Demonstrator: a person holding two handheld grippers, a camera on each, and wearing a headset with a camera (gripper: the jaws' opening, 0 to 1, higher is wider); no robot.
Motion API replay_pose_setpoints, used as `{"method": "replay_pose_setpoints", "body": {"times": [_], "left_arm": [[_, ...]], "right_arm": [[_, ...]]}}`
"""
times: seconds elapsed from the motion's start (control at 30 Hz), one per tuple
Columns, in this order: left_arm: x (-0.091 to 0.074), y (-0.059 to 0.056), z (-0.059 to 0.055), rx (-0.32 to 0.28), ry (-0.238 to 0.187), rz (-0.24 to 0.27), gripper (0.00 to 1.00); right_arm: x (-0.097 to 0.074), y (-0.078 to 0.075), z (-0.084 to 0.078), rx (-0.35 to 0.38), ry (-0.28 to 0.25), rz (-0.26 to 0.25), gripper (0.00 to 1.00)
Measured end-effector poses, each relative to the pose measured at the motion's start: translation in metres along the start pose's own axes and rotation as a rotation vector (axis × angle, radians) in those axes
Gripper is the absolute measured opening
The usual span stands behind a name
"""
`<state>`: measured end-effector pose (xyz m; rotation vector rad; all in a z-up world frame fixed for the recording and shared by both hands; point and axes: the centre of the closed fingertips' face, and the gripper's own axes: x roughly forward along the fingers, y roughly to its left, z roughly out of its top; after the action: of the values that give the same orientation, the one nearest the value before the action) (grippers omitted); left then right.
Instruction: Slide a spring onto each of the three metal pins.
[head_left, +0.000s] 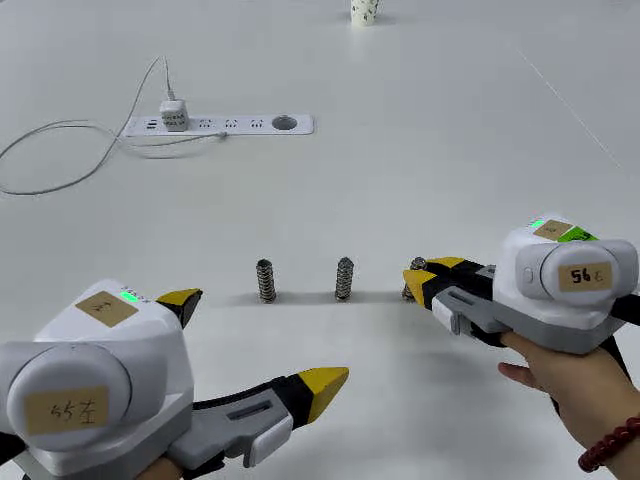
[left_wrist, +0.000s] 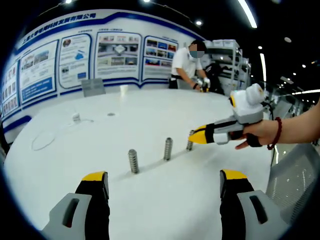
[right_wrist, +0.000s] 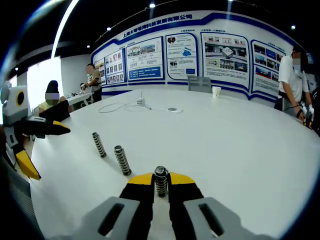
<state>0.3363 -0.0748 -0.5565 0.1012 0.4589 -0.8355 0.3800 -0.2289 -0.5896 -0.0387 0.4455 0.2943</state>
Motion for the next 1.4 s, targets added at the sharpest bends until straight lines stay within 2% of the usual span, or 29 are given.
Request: {"method": "replay_pose_setpoints", "body": {"times": [0.27,0.37,0.6,0.77,0.9,1.13,1.4], "left_arm": [[-0.001,0.0,-0.001,0.003,0.003,-0.002,0.92],[-0.001,0.001,-0.001,0.003,0.007,0.001,0.91],[-0.004,0.006,-0.001,0.008,0.017,0.01,0.9],[-0.006,0.007,0.002,0.015,0.015,0.008,0.9],[-0.009,0.011,0.005,0.012,0.015,0.013,0.89],[-0.018,0.017,0.006,0.006,0.029,0.019,0.9],[-0.029,0.021,0.008,0.002,0.028,0.021,0.94]], "right_arm": [[-0.001,0.0,-0.001,0.004,0.006,-0.002,0.12],[-0.002,-0.003,-0.001,0.031,0.008,-0.02,0.18],[-0.01,0.001,0.008,0.055,0.003,-0.003,0.24],[-0.019,0.002,0.009,0.072,0.042,0.002,0.32],[-0.027,0.004,0.012,0.068,0.048,0.006,0.37],[-0.042,0.012,0.011,0.082,0.081,0.035,0.49],[-0.057,0.023,0.013,0.07,0.088,0.075,0.59]]}}
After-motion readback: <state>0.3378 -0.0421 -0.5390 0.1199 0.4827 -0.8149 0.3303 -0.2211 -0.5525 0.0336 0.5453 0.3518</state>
